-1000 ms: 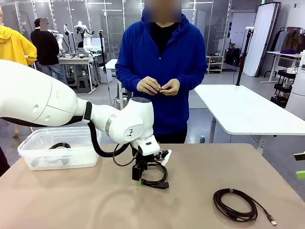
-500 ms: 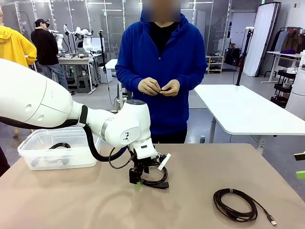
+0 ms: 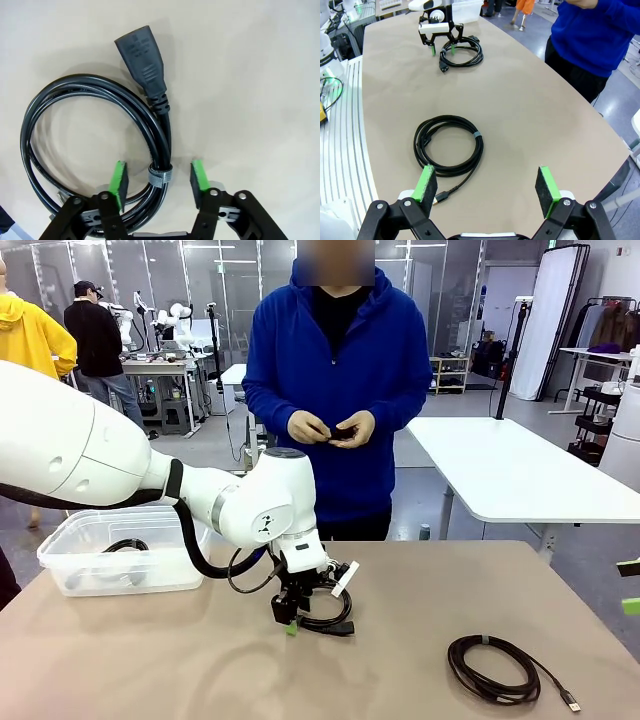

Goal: Organize and store the cables.
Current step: Place the Power Cable into the Organizing box.

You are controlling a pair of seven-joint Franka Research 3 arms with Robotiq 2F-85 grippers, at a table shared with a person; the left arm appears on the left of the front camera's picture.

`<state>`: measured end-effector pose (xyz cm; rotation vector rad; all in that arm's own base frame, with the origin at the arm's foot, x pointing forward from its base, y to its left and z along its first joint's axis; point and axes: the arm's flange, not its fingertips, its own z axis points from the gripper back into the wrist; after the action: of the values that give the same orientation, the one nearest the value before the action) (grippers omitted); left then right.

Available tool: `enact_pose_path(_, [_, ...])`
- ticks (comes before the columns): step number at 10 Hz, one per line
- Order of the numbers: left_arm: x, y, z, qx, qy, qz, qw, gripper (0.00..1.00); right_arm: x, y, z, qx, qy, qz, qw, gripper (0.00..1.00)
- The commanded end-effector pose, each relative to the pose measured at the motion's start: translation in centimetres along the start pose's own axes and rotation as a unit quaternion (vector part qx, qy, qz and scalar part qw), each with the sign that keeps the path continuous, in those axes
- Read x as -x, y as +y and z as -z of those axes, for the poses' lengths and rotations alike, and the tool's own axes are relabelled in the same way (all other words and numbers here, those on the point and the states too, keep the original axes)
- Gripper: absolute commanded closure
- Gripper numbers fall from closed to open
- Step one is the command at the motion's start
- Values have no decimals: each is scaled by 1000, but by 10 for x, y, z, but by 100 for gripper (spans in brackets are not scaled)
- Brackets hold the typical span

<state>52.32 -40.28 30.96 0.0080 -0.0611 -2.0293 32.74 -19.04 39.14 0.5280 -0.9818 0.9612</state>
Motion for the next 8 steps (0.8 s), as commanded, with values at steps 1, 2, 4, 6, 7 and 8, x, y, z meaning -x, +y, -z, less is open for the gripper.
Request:
enact_pose_path(1, [-1, -1, -6, 19, -4, -3, 1000, 100, -2, 2, -1, -3, 3, 6, 1000, 0])
enact_pose_path(2, [-2, 0, -7, 20, -9, -1, 1000, 100, -2, 2, -1, -3, 3, 6, 1000, 0])
enact_pose_path(4, [-4, 1, -12, 25, -12, 4, 1000, 100, -2, 2, -1, -3, 3, 6, 1000, 0])
enact_pose_path(6, [-3, 1, -13, 33, -11, 6, 999, 100, -2, 2, -1, -3, 3, 6, 1000, 0])
enact_pose_path(7, [-4, 2, -18, 30, -13, 3, 999, 100, -2, 2, -1, -3, 3, 6, 1000, 0])
enact_pose_path(8, [-3, 2, -28, 29, -15, 2, 999, 100, -2, 2, -1, -3, 3, 6, 1000, 0])
